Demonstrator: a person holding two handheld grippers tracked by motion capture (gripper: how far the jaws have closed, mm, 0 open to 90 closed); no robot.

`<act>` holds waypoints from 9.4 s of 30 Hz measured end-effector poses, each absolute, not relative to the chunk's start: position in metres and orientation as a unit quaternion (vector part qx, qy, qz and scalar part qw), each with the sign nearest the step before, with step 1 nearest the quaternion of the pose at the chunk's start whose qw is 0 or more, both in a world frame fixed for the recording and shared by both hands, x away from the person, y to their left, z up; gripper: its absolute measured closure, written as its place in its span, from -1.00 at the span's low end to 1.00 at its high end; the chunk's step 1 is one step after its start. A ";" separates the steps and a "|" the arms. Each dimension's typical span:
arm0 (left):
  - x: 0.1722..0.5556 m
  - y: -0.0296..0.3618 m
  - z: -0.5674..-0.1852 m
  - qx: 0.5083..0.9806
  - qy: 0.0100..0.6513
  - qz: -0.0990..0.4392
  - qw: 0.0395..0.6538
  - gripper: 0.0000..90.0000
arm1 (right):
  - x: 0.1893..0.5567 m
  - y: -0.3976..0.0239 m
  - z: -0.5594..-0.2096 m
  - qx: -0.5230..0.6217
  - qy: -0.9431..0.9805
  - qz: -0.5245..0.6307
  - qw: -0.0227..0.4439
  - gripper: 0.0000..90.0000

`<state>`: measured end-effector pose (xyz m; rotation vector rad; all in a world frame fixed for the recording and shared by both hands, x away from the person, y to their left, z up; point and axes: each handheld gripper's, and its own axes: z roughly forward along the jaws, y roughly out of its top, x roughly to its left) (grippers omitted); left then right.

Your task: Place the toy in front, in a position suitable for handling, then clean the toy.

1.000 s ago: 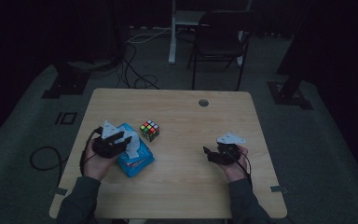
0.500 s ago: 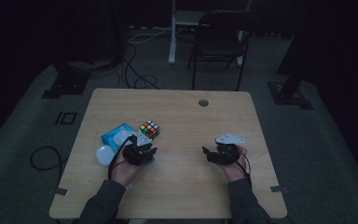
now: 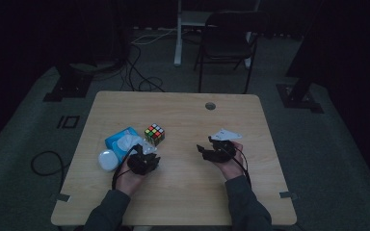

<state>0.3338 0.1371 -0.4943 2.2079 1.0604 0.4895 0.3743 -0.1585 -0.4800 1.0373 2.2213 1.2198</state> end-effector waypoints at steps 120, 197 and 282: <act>0.294 0.263 -0.511 0.746 0.516 0.234 0.350 0.56 | 0.414 -0.074 -0.484 0.266 0.860 0.411 0.146 -0.25; 0.370 0.233 -0.449 0.787 0.404 0.244 0.398 1.00 | 0.373 -0.125 -0.505 0.309 0.846 0.407 0.154 -0.25; 0.347 0.183 -0.450 0.769 0.365 0.230 0.472 0.97 | 0.368 -0.125 -0.494 0.312 0.842 0.410 0.157 -0.25</act>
